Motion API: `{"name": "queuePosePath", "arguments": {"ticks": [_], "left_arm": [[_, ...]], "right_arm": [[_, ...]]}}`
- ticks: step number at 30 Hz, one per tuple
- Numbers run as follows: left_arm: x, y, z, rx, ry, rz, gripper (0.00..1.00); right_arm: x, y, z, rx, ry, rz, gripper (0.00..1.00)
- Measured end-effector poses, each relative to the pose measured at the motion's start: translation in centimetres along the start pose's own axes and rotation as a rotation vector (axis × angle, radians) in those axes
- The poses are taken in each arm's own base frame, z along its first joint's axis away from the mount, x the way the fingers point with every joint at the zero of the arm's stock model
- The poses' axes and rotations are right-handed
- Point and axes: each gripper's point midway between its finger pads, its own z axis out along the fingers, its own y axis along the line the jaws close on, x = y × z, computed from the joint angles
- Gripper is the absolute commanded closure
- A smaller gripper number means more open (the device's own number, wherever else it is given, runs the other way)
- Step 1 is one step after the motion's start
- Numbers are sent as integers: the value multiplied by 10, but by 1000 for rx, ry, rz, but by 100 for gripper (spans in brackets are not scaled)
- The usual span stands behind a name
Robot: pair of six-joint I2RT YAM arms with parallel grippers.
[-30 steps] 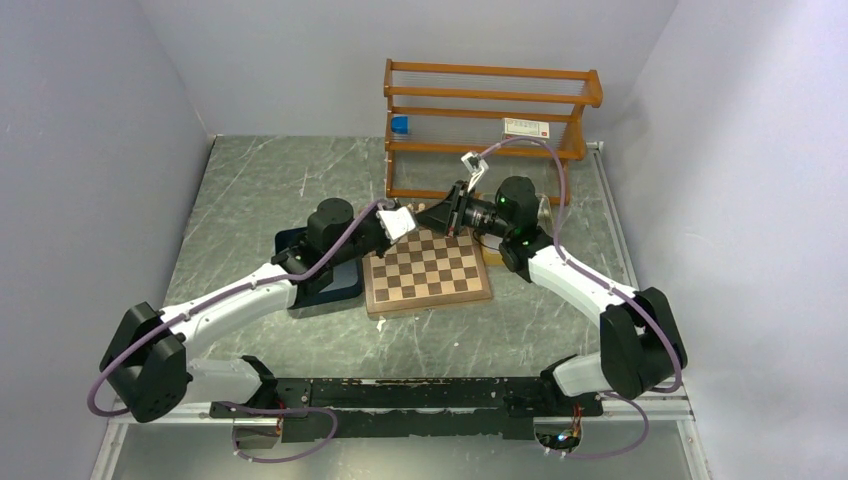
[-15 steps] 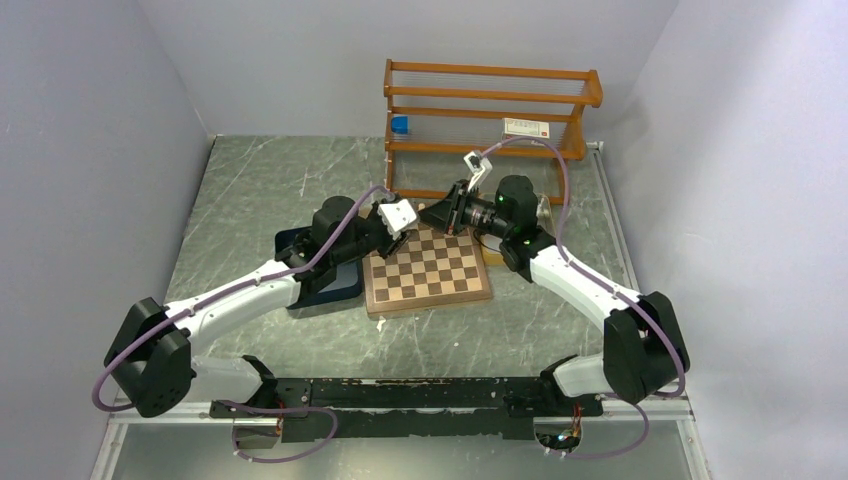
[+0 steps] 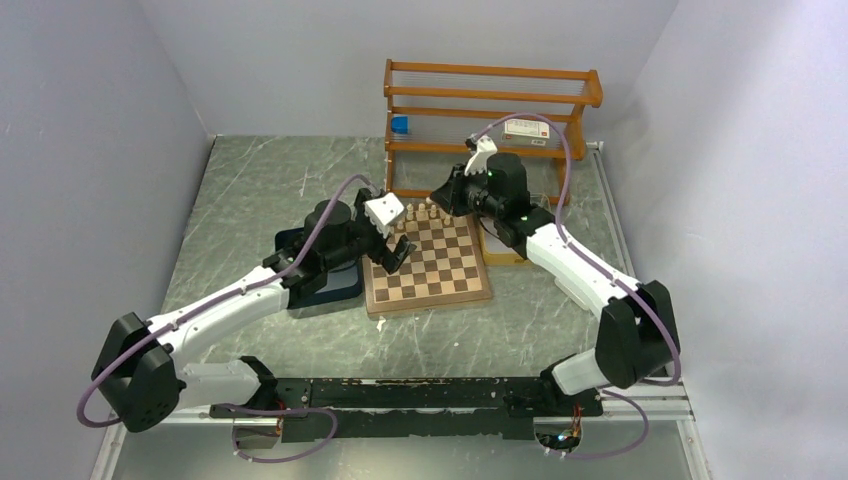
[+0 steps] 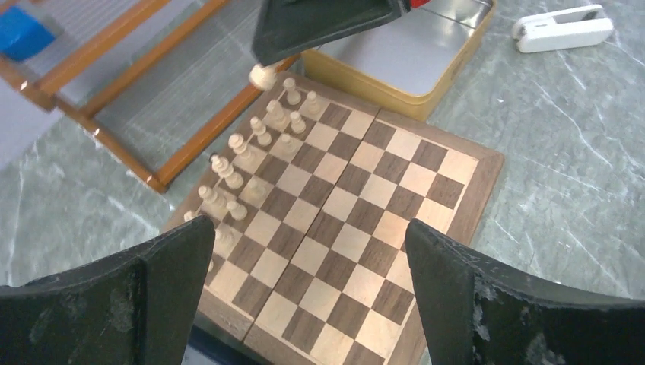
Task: Set up the chess pieces on the board
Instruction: Place the chess piece on the chessboard.
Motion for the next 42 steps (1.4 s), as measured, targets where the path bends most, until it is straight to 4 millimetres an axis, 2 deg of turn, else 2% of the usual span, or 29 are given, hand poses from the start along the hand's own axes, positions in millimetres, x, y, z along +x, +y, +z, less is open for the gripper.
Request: {"name": "queuePosePath", "arguments": {"ticks": [3,5,10,12,19,23,28,35,42], "left_arm": [[11,12,-4,-54,42,-100,0],[23,28,-10,-97,80,-183,0],[51,96,-38,-258,113,-447,0],[52,111,-51,-312,104,-507,0],[28,109,-89,-381,34,-510,0],[37,104,-104,-407,54,-495,0],[50,101,-116,-436,109,-472,0],[42,104,-131,-476,78,-442,0],[43,103,-131,-478,85,-437,0]], "right_arm": [[7,-20,8,88,47,-24,90],[12,-31,14,136,83,-37,90],[27,-51,30,233,183,-78,90],[36,-54,36,256,233,-95,90],[62,-61,52,311,399,-150,90],[68,-61,59,325,451,-174,89],[80,-59,68,336,500,-193,89],[96,-59,81,358,548,-225,88],[107,-63,87,377,574,-263,87]]}}
